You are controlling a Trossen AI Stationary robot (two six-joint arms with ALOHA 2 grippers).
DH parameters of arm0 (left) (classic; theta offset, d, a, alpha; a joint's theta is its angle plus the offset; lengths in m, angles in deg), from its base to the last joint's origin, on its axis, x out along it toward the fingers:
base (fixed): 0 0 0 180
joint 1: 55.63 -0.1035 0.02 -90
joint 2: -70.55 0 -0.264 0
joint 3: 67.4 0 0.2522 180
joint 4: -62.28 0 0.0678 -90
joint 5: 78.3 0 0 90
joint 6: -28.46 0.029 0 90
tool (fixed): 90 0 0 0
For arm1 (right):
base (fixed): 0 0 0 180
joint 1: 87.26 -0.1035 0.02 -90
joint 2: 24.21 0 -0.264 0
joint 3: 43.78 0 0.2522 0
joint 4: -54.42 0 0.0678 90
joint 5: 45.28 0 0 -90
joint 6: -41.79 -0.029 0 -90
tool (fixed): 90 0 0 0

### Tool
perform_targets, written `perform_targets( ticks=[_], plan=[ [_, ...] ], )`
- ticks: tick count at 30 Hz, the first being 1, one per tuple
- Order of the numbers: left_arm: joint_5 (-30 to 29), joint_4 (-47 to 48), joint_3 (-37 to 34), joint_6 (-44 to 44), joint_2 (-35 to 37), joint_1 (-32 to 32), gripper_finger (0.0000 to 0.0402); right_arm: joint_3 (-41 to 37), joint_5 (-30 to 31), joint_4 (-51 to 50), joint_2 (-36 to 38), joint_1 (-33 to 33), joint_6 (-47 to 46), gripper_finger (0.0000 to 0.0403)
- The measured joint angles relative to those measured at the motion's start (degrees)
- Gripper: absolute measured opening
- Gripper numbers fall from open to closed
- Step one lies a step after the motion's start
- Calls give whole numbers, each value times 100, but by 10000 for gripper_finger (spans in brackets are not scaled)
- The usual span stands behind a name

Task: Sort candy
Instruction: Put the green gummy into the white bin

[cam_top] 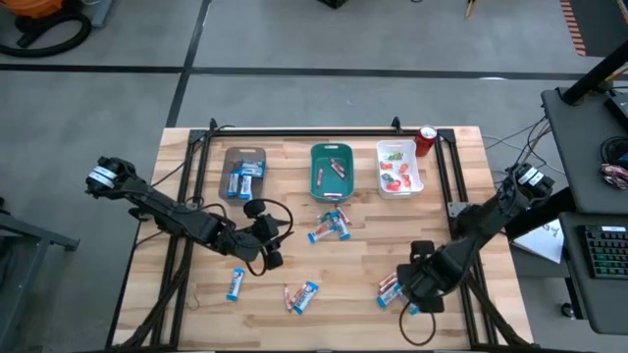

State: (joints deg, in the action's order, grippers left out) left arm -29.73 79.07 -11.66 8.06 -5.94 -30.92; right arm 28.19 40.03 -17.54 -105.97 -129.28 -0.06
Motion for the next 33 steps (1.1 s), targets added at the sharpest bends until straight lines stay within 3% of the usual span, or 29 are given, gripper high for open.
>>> perform_targets(
  ticks=[8, 26, 30, 33],
  plan=[
    [0, 0, 0, 17, 0, 0, 116, -25, 298, 37, -154, -125, -164, 146],
    [0, -2, -7, 20, -2, 0, 116, -35, 282, 66, -1528, -123, -117, 145],
    [0, -3, -7, 19, -2, 0, 116, -25, 261, 110, -1630, -123, -100, 125],
    [1, -16, -9, 20, -2, 0, 116, -24, 235, 146, -1621, -123, -109, 84]
  ],
)
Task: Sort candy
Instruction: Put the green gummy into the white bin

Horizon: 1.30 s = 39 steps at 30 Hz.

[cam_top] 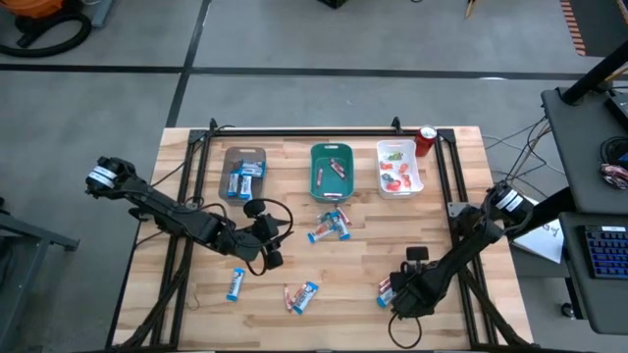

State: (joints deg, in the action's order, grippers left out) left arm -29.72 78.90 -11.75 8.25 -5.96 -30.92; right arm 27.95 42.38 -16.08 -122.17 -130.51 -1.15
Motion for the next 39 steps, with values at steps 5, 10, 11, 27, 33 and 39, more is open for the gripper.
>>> perform_targets(
  ticks=[5, 10, 11, 27, 33, 39],
  plan=[
    [-1, -21, 0, -1, 0, 0, 116, -17, 60, -18, 203, 0, -109, 17],
    [2, -54, 0, -4, 0, 0, 116, -17, 290, -233, 636, 0, -430, 10],
    [2, -76, -2, -2, 0, 0, 116, -17, 409, -263, 755, 0, -515, 9],
    [427, -1139, -2, 620, -2, 0, 116, -66, 4135, 2411, 2583, 258, 331, 9],
    [605, -1932, -2, 1196, -2, 0, 116, -231, 4858, 5015, 2509, 520, 2681, 9],
    [1092, -3372, -2, 2085, -23, 2, 116, -519, 6478, 7275, 1977, 1052, 3350, 9]
  ],
)
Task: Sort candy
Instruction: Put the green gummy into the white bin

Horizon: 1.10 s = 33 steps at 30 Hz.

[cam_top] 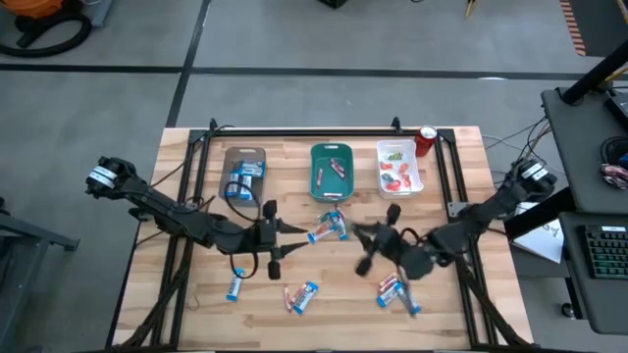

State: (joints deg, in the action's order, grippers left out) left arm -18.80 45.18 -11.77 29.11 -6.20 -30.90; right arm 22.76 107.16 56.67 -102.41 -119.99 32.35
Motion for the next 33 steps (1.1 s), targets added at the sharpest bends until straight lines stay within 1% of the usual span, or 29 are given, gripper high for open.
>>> perform_targets(
  ticks=[2, 3, 7, 11, 17, 22, 26, 33],
  plan=[
    [0, -325, 0, 193, -1, -1, 116, -5, 447, 178, -234, 192, -153, 9],
    [-8, -406, 0, 294, 0, -11, 116, -5, 511, 205, -330, 283, -277, 9],
    [-89, -418, 0, 477, -3, -117, 127, 17, 479, 222, -587, 484, -530, 9],
    [-168, -669, 0, 461, -136, -267, 153, 34, 483, 243, -668, 540, -558, 9],
    [-179, -1932, 0, 558, -873, -562, 197, 39, 524, 208, -675, 540, -473, 9],
    [-196, -2736, 0, 682, -1406, -655, 209, 39, 524, 191, -671, 527, -359, 9],
    [-194, -2817, 0, 647, -1555, -656, 209, 39, 521, 186, -671, 527, -359, 9],
    [-194, -2809, 0, 601, -1514, -656, 210, 39, 519, 183, -668, 527, -359, 9]
  ],
)
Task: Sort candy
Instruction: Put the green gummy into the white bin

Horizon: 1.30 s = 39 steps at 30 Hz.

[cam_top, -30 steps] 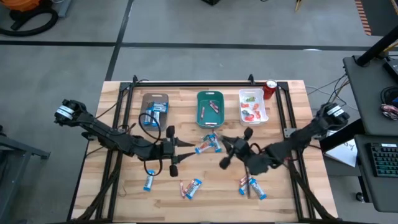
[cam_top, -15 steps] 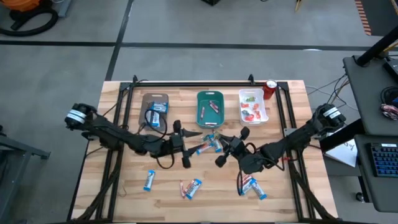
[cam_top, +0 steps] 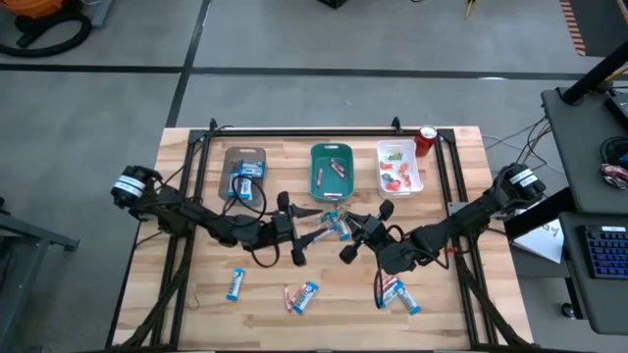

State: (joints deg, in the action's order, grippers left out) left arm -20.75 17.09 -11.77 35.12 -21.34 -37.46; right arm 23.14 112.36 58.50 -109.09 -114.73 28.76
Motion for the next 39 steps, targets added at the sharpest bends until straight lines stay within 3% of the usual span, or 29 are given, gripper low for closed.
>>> perform_targets(
  ticks=[14, 19, 22, 26, 31, 34, 39],
  plan=[
    [2, 30, 0, 2, 12, 0, 210, 2, 154, -17, 11, 28, -18, 9],
    [4, 88, 0, -244, 12, 4, 210, 6, 345, -1021, 525, 452, -645, 9],
    [6, 295, 0, -494, 12, 24, 210, 11, -296, -2465, 997, 1046, -1572, 9],
    [8, 527, 0, -746, 12, 96, 210, 11, -1811, -4741, 1428, 2274, -2991, 9],
    [20, 652, 0, -877, 15, 175, 210, -31, -3243, -7082, 1426, 3983, -4128, 9],
    [17, 677, 0, -892, 16, 184, 210, -137, -3623, -7297, 1276, 4591, -3955, 9],
    [16, 682, 0, -922, 16, 190, 210, -282, -3697, -7207, 1065, 4815, -3599, 9]
  ],
)
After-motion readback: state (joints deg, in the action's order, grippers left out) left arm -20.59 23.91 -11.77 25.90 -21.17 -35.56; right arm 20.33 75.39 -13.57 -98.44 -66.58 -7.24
